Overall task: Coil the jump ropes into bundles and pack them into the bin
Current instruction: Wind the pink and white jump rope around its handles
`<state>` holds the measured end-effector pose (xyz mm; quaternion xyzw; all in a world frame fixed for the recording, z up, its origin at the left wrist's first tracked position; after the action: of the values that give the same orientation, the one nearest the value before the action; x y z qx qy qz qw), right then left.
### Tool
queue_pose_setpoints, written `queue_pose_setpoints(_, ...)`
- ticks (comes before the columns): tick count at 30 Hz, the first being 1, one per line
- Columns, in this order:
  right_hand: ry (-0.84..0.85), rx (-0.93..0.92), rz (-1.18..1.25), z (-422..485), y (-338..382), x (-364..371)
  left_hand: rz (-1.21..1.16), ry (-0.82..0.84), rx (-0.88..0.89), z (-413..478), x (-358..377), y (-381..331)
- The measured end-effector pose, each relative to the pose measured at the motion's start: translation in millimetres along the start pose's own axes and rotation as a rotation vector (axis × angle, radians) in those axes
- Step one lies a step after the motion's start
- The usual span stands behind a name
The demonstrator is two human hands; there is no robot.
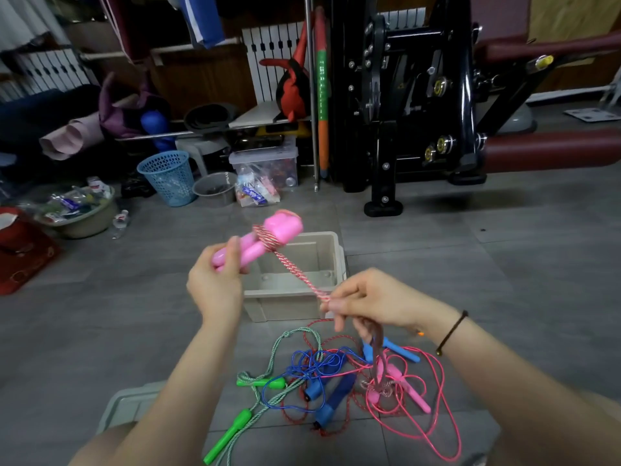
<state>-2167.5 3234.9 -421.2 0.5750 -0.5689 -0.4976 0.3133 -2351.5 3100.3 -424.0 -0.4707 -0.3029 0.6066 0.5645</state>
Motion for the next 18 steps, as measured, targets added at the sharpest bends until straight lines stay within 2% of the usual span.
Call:
queue_pose_setpoints(3,0.063,-0.019,-0.061,-2,3,13,0.275,0.204,0.310,-3,12,3)
queue_pose_setpoints(6,-0.052,-0.038,-0.077,-10,10,-10,0.461,0.428,0.612,-13,23,19)
queue_pose_setpoints(9,-0.191,-0.057,-0.094,-18,11,-37,0.371,0.636,0.794,-24,25,19)
queue_pose_setpoints(11,-0.232,-0.062,-0.088,-17,6,-44,0.270,0.802,0.812,-35,25,16)
queue_pose_setpoints(13,-0.259,-0.043,-0.111,-14,-1,-46,0.185,0.941,0.757,-46,25,12)
queue_pose_setpoints(18,-0.309,0.023,-0.144,-11,-14,-53,-0.069,1.018,0.566,-56,17,-7)
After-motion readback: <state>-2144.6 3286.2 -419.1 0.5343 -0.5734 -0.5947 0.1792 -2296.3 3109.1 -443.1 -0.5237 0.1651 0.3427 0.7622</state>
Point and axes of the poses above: each hand's wrist, its own z-axis towards the middle knuckle, its own x-axis out of the palm, y = z × x, the point moved 2 cm from there along z, towards the middle knuckle, and after that the axes turned 5 degrees about x, right-handed, at the moved point
